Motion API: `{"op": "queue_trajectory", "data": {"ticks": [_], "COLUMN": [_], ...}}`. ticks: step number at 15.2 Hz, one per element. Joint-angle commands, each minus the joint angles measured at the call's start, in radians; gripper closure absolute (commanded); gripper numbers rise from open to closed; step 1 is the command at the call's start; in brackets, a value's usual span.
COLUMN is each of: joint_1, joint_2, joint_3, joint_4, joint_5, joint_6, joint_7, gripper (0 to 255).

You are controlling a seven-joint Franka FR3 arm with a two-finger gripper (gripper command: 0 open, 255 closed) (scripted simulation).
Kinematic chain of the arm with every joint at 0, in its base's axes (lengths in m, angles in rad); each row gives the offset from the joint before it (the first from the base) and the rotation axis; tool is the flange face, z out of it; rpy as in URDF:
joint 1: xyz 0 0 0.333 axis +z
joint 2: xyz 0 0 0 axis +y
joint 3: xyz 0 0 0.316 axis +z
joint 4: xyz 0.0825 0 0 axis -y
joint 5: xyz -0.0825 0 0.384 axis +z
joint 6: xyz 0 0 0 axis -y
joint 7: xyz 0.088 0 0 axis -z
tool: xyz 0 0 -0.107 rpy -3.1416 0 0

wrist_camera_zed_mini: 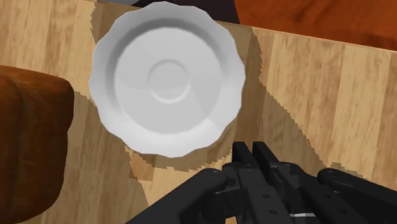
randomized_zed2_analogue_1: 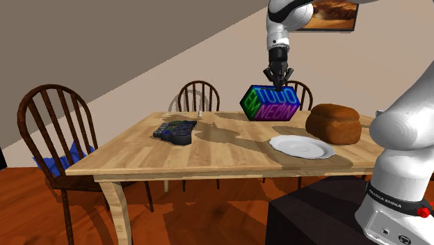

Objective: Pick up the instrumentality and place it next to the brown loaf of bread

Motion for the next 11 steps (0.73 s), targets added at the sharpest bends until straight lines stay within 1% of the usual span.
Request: {"op": "queue_trajectory", "data": {"ticks": [1,6,11], "joint_1": [-0.017,-0.065,-0.113], "joint_2": [-0.002,-0.014,0.001], "joint_3": [-0.03,-0.113,-0.193], "joint_4": [-0.003,-0.017,-0.005], "joint_5": [-0.019,-0.072,-0.127], "joint_6": [-0.006,-0.016,-0.021], "joint_7": [-0.047,-0.17,-0.291], "gripper": [255,255,255]}}
